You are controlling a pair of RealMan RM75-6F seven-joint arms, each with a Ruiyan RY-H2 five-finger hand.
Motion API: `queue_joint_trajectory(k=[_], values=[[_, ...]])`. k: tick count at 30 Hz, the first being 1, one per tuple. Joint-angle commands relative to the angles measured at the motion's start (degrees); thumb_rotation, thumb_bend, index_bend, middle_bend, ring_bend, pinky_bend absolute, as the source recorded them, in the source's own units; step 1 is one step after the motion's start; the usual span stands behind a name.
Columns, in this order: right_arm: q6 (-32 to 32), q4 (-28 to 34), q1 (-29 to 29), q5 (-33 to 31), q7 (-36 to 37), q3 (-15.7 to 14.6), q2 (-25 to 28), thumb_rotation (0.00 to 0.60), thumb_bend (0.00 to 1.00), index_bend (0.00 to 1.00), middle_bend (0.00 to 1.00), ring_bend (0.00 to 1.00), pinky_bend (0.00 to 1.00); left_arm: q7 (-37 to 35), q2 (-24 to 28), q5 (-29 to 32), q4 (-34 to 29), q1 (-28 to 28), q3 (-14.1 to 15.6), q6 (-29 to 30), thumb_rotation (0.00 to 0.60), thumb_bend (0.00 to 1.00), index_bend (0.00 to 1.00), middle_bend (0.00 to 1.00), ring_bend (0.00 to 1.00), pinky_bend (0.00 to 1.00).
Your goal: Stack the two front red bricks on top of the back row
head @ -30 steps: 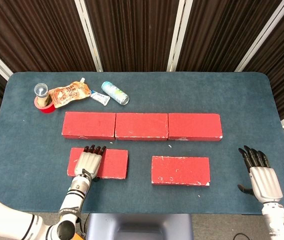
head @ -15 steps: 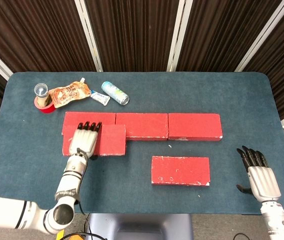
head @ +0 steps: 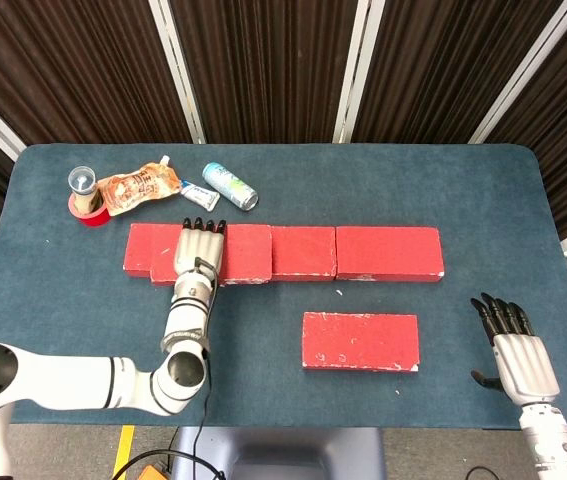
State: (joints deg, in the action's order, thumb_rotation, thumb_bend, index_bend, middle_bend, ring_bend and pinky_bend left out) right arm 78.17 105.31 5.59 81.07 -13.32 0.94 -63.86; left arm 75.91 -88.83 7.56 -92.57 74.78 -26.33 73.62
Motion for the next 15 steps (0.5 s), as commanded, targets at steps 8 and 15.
queue_joint_trajectory(k=[8,15], values=[[-0.6,-0.4,0.3,-0.8,-0.6,0.1,-0.4,0.600,0.00,0.15,0.12,0.04,0.00,0.8,-3.8,6.7,10.6,3.6,-4.1,-5.2,0.600,0.27,0.00,0.12,0.00,0.07],[-1.3,-0.6,0.7,-1.3,-1.4,0.0,-0.9,0.600,0.00,0.15,0.12,0.04,0.00,1.0,-4.7,7.3,13.7,3.9,-4.0,-6.9,0.600,0.27,0.00,0.12,0.00,0.07]])
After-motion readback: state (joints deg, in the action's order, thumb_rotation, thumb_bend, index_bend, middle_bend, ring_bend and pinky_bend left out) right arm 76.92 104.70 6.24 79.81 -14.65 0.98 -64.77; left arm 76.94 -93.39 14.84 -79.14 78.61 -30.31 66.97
